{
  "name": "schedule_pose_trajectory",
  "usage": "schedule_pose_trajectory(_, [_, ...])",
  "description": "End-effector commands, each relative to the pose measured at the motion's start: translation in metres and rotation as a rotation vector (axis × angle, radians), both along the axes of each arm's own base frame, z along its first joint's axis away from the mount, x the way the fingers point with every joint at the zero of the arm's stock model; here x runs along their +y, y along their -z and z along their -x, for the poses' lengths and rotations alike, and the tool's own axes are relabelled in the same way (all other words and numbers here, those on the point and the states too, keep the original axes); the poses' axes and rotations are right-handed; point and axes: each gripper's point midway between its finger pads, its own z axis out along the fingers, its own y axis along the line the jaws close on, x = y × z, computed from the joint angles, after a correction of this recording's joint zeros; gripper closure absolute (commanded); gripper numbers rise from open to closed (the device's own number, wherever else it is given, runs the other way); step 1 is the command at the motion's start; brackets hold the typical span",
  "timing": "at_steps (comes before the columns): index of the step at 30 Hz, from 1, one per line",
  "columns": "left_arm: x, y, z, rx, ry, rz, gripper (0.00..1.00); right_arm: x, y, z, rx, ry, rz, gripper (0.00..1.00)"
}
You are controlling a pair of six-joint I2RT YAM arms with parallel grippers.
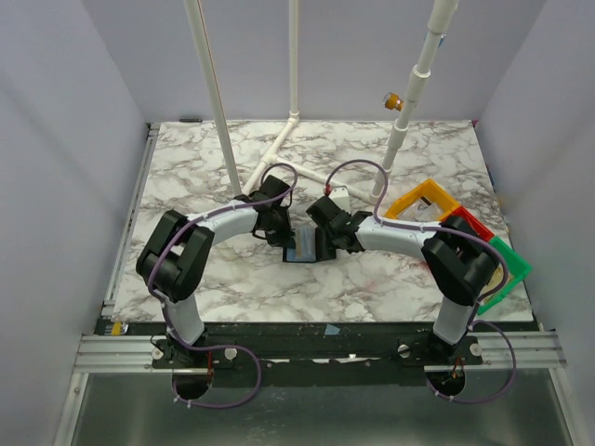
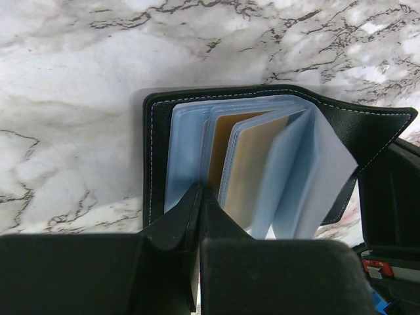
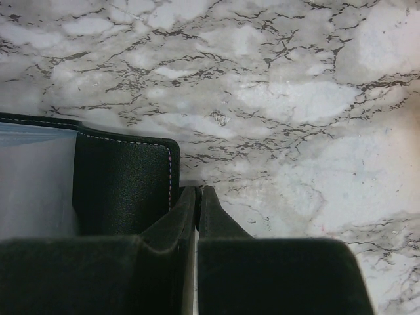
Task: Take the credit cards out of the card holder
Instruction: Remove the credit card from the card holder.
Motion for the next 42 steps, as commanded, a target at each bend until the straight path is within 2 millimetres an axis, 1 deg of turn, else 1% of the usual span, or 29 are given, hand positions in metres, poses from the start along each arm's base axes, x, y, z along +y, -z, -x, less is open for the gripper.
schedule_pose_trajectory(1, [-0.023, -0.006, -0.002, 0.000, 0.024, 0.039, 1.00, 0.017, -0.002, 0.002, 0.012, -0.030, -0.075, 0.99])
schedule_pose_trajectory(4, [-0.023, -0.003, -0.003, 0.007, 0.019, 0.031, 1.00, 0.019, -0.013, 0.000, 0.003, -0.030, -0.106, 0.99])
schedule_pose_trajectory(5, [-0.023, -0.002, -0.002, 0.010, 0.016, 0.031, 1.00, 0.019, -0.017, -0.001, -0.001, -0.031, -0.118, 0.97])
schedule_pose_trajectory(8, [-0.023, -0.002, -0.001, 0.011, 0.012, 0.035, 1.00, 0.018, -0.036, -0.003, -0.030, -0.025, -0.145, 0.79])
schedule_pose_trajectory(10, [-0.023, -0.003, -0.001, 0.010, 0.012, 0.035, 1.00, 0.017, -0.053, -0.005, -0.057, -0.018, -0.158, 0.70])
schedule_pose_trajectory(11, [-0.023, -0.003, -0.002, 0.008, 0.012, 0.036, 1.00, 0.016, -0.060, -0.006, -0.068, -0.014, -0.162, 0.69])
schedule_pose_trajectory(14, [-0.023, -0.004, -0.002, 0.008, 0.014, 0.037, 1.00, 0.016, -0.086, -0.006, -0.102, -0.014, -0.194, 0.68])
schedule_pose_trajectory(17, [-0.024, -0.005, -0.001, 0.005, 0.016, 0.040, 1.00, 0.026, -0.105, 0.000, -0.100, -0.055, -0.268, 0.68])
schedule_pose_trajectory(19, [-0.024, -0.006, -0.002, 0.004, 0.017, 0.042, 1.00, 0.034, -0.112, 0.005, -0.087, -0.075, -0.320, 0.68])
schedule_pose_trajectory(21, [-0.025, -0.007, -0.003, 0.001, 0.015, 0.043, 1.00, 0.040, -0.114, 0.010, -0.071, -0.089, -0.356, 0.71])
schedule_pose_trajectory(23, [-0.026, -0.007, -0.002, 0.001, 0.018, 0.044, 1.00, 0.048, -0.111, 0.014, -0.056, -0.110, -0.382, 0.74])
schedule_pose_trajectory(25, [-0.026, -0.007, -0.003, 0.001, 0.019, 0.046, 1.00, 0.050, -0.100, 0.015, -0.029, -0.108, -0.379, 0.77])
schedule_pose_trajectory(29, [-0.028, -0.008, -0.003, -0.002, 0.023, 0.050, 1.00, 0.042, -0.076, 0.009, -0.020, -0.056, -0.317, 0.78])
schedule_pose_trajectory(32, [-0.029, -0.010, -0.003, -0.003, 0.026, 0.052, 1.00, 0.035, -0.065, 0.004, -0.021, -0.026, -0.295, 0.64])
schedule_pose_trajectory(33, [-0.030, -0.010, -0.003, -0.004, 0.027, 0.052, 1.00, 0.030, -0.061, 0.001, -0.023, -0.005, -0.285, 0.60])
schedule_pose_trajectory(34, [-0.030, -0.011, -0.003, -0.005, 0.027, 0.053, 1.00, 0.025, -0.055, -0.001, -0.019, 0.009, -0.284, 0.60])
schedule_pose_trajectory(37, [-0.031, -0.014, -0.003, -0.010, 0.031, 0.057, 1.00, 0.009, -0.031, -0.004, 0.030, 0.045, -0.280, 0.62])
schedule_pose_trajectory(40, [-0.033, -0.016, -0.003, -0.013, 0.037, 0.059, 1.00, 0.009, -0.012, 0.000, 0.058, 0.028, -0.267, 0.68])
schedule_pose_trajectory(42, [-0.034, -0.017, -0.003, -0.016, 0.038, 0.063, 1.00, 0.013, -0.002, 0.002, 0.080, 0.015, -0.275, 0.71])
